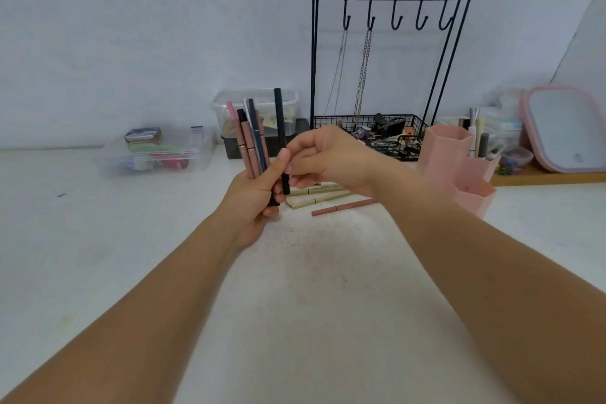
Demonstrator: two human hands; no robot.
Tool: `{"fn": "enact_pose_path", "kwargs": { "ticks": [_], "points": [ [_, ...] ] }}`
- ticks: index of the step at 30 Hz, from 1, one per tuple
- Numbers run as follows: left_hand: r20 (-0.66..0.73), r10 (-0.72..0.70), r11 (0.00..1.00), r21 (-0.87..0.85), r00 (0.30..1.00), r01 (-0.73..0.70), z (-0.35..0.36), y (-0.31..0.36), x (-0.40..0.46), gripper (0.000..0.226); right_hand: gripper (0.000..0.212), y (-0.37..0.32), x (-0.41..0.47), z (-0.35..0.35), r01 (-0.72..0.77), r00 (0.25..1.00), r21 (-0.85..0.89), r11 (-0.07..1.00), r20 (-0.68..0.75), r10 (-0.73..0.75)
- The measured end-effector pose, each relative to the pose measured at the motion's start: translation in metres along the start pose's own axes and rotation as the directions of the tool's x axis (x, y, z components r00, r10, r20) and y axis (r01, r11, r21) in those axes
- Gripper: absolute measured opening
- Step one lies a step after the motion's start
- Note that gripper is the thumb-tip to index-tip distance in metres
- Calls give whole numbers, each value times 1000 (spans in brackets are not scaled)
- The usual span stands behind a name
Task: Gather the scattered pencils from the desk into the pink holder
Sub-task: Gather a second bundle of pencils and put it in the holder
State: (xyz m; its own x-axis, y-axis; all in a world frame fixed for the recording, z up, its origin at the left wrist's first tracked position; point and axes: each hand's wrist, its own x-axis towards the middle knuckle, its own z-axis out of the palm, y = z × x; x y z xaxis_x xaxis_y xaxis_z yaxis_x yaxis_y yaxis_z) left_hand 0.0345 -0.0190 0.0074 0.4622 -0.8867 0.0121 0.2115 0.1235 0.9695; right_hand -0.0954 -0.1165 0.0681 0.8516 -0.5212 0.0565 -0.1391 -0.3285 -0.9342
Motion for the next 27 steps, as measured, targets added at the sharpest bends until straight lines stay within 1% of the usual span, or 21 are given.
{"fn": "enact_pose_path", "kwargs": {
  "ticks": [2, 4, 6, 8, 12, 15, 17, 19, 20, 21, 23, 24, 25, 27],
  "points": [
    [-17, 5, 1000, 1, 1000, -5, -2, 1, 1, 49, 23, 5, 2, 4, -27, 1000, 86, 996, -1, 27],
    [-23, -6, 1000, 25, 1000, 6, -2, 1, 1, 55, 23, 8, 2, 6, -36, 999, 92, 995, 8, 35],
    [-10, -16, 999, 43, 1000, 16, -1, 0, 1, 59, 19, 9, 2, 8, -28, 1000, 68, 997, 1, 28],
    [-5, -28, 998, 51, 1000, 28, -1, 0, 0, 55, 17, 10, 2, 12, -16, 1000, 37, 999, -10, 16],
    [15, -57, 994, 96, 998, 55, -1, 1, 0, 39, 24, 12, 4, 21, 7, 998, -58, 998, -67, -11],
    [56, -76, 991, 116, 996, 69, -1, 3, -3, 39, 28, 14, 4, 24, 29, 992, -116, 993, -115, -43],
    [110, -96, 991, 101, 989, 85, -1, 5, -5, 41, 27, 13, 5, 20, 32, 994, -121, 992, -102, -44],
    [126, -103, 994, 55, 987, 97, 0, 6, -4, 36, 26, 9, 4, 9, 21, 998, -182, 983, -52, -31],
    [109, -100, 995, 31, 989, 97, 1, 6, -3, 30, 26, 7, 3, -1, 4, 999, -262, 965, -32, -13],
    [83, -94, 996, 16, 992, 93, 2, 6, -2, 24, 24, 5, 2, -13, -18, 1000, -378, 926, -18, 12],
    [29, -77, 997, 5, 997, 76, 0, 5, 1, 17, 17, 3, -2, -37, -65, 996, -628, 775, -1, 84],
    [14, -70, 998, 0, 997, 70, -1, 4, 2, 18, 14, 4, -3, -47, -92, 992, -711, 697, -1, 130],
    [5, -67, 998, -2, 998, 67, -2, 4, 3, 18, 13, 6, -5, -54, -121, 985, -757, 642, -9, 174],
    [10, -69, 998, 13, 998, 69, -2, 3, 3, 17, 12, 12, -6, -59, -174, 972, -779, 603, -35, 234]
  ]
}}
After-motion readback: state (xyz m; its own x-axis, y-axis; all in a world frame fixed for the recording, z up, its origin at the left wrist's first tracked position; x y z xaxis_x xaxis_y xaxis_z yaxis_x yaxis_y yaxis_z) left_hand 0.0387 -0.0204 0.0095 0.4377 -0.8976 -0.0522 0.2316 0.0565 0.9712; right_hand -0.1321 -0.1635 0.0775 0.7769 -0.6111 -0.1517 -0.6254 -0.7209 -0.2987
